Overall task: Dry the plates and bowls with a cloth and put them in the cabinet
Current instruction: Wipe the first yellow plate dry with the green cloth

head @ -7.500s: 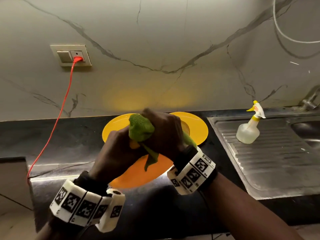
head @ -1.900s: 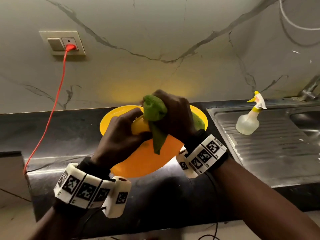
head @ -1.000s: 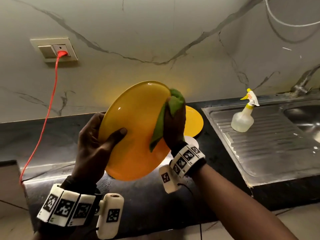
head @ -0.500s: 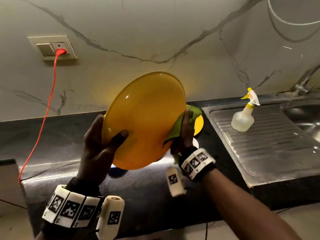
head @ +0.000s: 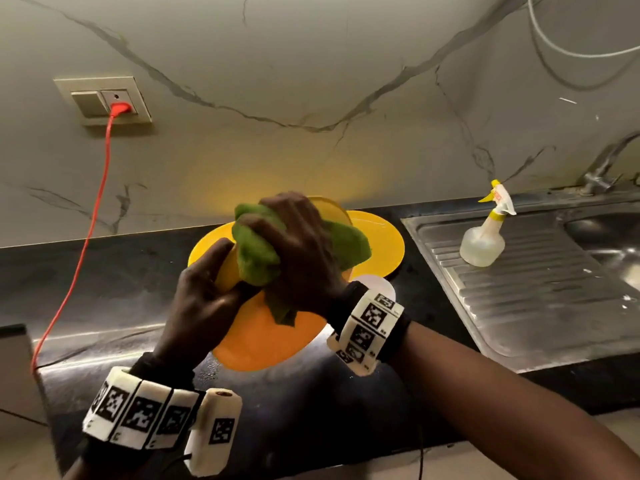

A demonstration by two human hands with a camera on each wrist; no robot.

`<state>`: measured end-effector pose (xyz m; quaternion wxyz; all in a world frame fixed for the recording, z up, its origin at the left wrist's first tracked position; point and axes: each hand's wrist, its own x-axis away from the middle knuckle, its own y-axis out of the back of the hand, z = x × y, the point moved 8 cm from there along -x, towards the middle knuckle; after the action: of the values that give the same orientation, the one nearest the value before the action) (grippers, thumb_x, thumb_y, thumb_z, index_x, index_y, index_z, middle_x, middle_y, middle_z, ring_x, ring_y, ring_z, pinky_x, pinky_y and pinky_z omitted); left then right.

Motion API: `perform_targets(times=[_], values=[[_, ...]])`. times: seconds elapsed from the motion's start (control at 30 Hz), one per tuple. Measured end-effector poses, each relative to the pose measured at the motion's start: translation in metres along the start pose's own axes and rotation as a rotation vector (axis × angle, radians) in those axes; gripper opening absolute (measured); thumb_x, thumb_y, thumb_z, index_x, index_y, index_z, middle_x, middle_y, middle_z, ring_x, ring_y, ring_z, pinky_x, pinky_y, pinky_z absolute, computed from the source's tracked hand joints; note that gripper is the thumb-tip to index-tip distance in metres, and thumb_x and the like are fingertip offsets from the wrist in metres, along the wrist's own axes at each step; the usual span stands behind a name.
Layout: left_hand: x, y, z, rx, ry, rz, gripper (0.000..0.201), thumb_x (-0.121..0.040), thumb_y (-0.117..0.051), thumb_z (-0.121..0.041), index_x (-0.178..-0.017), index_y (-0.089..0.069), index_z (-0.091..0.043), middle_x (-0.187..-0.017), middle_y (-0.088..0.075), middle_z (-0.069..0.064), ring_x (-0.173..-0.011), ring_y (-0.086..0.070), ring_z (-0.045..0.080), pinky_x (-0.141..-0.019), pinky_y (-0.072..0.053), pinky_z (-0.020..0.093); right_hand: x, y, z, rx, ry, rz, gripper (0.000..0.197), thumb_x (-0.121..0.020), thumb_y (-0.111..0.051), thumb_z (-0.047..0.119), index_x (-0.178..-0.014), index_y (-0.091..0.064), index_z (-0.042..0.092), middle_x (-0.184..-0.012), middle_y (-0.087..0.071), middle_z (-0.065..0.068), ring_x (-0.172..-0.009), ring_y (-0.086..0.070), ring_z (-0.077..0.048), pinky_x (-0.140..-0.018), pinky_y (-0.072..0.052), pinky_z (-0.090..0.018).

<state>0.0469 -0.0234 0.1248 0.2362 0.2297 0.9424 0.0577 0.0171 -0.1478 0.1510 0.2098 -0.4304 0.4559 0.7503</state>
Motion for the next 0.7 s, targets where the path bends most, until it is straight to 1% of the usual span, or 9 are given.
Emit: perform_targets(times=[0.1, 0.17, 0.23, 0.33, 0.43, 0.5, 0.57, 0.63, 0.7], values=[[0.003, 0.007, 0.01, -0.043, 0.021, 0.002, 0.036, -0.068, -0.074, -0.045, -0.096, -0.063, -0.024, -0.088, -0.065, -0.003, -0.079, -0.059, 0.013, -0.066, -0.05, 0.034, -0.004, -0.006, -0.015, -0.002, -0.008, 0.14, 0.041, -0.08, -0.063, 0.03, -0.117, -0.066, 0.014, -0.109, -0.063, -0.012, -0.098, -0.056, -0.031, -0.086, -0.044, -0.041], [0.004, 0.018, 0.013, -0.076, 0.049, -0.017, 0.041, -0.066, -0.079, -0.045, -0.091, -0.059, -0.021, -0.085, -0.06, -0.004, -0.077, -0.057, 0.016, -0.066, -0.047, 0.033, -0.005, 0.001, -0.052, -0.233, -0.23, 0.142, 0.034, -0.085, -0.064, 0.023, -0.117, -0.065, 0.012, -0.107, -0.065, -0.009, -0.096, -0.061, -0.026, -0.082, -0.05, -0.043], [0.002, 0.029, 0.003, -0.036, 0.041, -0.004, 0.027, -0.069, -0.085, -0.027, -0.084, -0.061, -0.029, -0.078, -0.061, -0.007, -0.07, -0.059, 0.01, -0.06, -0.049, 0.023, 0.01, 0.012, -0.093, -0.572, -0.565, 0.111, 0.021, -0.093, -0.062, 0.021, -0.112, -0.063, 0.012, -0.097, -0.069, -0.001, -0.088, -0.064, -0.011, -0.075, -0.052, -0.032], [-0.005, 0.042, -0.014, 0.008, 0.009, 0.04, 0.034, -0.067, -0.085, -0.012, -0.08, -0.068, -0.038, -0.082, -0.068, -0.009, -0.072, -0.064, 0.005, -0.059, -0.052, 0.017, 0.046, 0.022, -0.12, -0.682, -0.815, 0.228, 0.013, -0.097, -0.059, 0.025, -0.101, -0.063, 0.014, -0.08, -0.068, 0.01, -0.075, -0.063, -0.004, -0.068, -0.05, -0.025], [-0.012, 0.049, -0.01, -0.072, 0.012, 0.016, 0.032, -0.066, -0.082, -0.026, -0.093, -0.068, -0.033, -0.09, -0.07, -0.013, -0.079, -0.066, 0.004, -0.065, -0.053, 0.016, 0.059, 0.038, -0.11, -0.795, -0.816, 0.169, 0.017, -0.096, -0.058, 0.023, -0.102, -0.062, 0.008, -0.088, -0.069, -0.005, -0.081, -0.067, -0.016, -0.073, -0.056, -0.029], [-0.014, 0.055, 0.0, -0.19, 0.006, -0.075, 0.041, -0.067, -0.076, -0.045, -0.104, -0.063, -0.035, -0.097, -0.069, -0.019, -0.088, -0.064, 0.0, -0.075, -0.054, 0.02, 0.053, 0.055, -0.097, -0.814, -0.752, 0.066, 0.01, -0.096, -0.056, 0.018, -0.093, -0.062, 0.01, -0.076, -0.068, 0.003, -0.07, -0.065, -0.009, -0.064, -0.053, -0.022], [-0.015, 0.06, 0.009, -0.315, -0.022, -0.189, 0.055, -0.071, -0.071, -0.053, -0.12, -0.058, -0.033, -0.121, -0.064, -0.015, -0.114, -0.058, 0.004, -0.097, -0.049, 0.029, 0.043, 0.071, -0.086, -0.727, -0.666, -0.017, 0.012, -0.096, -0.058, 0.009, -0.088, -0.061, 0.018, -0.065, -0.065, 0.012, -0.059, -0.06, 0.001, -0.055, -0.047, -0.015], [-0.014, 0.061, 0.017, -0.32, -0.006, -0.272, 0.078, -0.072, -0.072, -0.056, -0.141, -0.043, -0.033, -0.152, -0.041, -0.01, -0.142, -0.034, 0.006, -0.115, -0.031, 0.037, 0.038, 0.085, -0.08, -0.605, -0.598, -0.138, 0.014, -0.093, -0.062, 0.014, -0.093, -0.062, 0.028, -0.072, -0.067, 0.015, -0.067, -0.062, 0.0, -0.059, -0.051, -0.021], [-0.014, 0.044, 0.022, -0.174, 0.067, -0.237, 0.096, -0.069, -0.072, -0.061, -0.151, -0.025, -0.038, -0.157, -0.023, -0.02, -0.148, -0.022, 0.006, -0.117, -0.027, 0.04, 0.038, 0.097, -0.072, -0.445, -0.513, -0.249, 0.013, -0.088, -0.06, 0.021, -0.095, -0.061, 0.031, -0.078, -0.065, 0.016, -0.075, -0.061, -0.001, -0.067, -0.051, -0.025]])
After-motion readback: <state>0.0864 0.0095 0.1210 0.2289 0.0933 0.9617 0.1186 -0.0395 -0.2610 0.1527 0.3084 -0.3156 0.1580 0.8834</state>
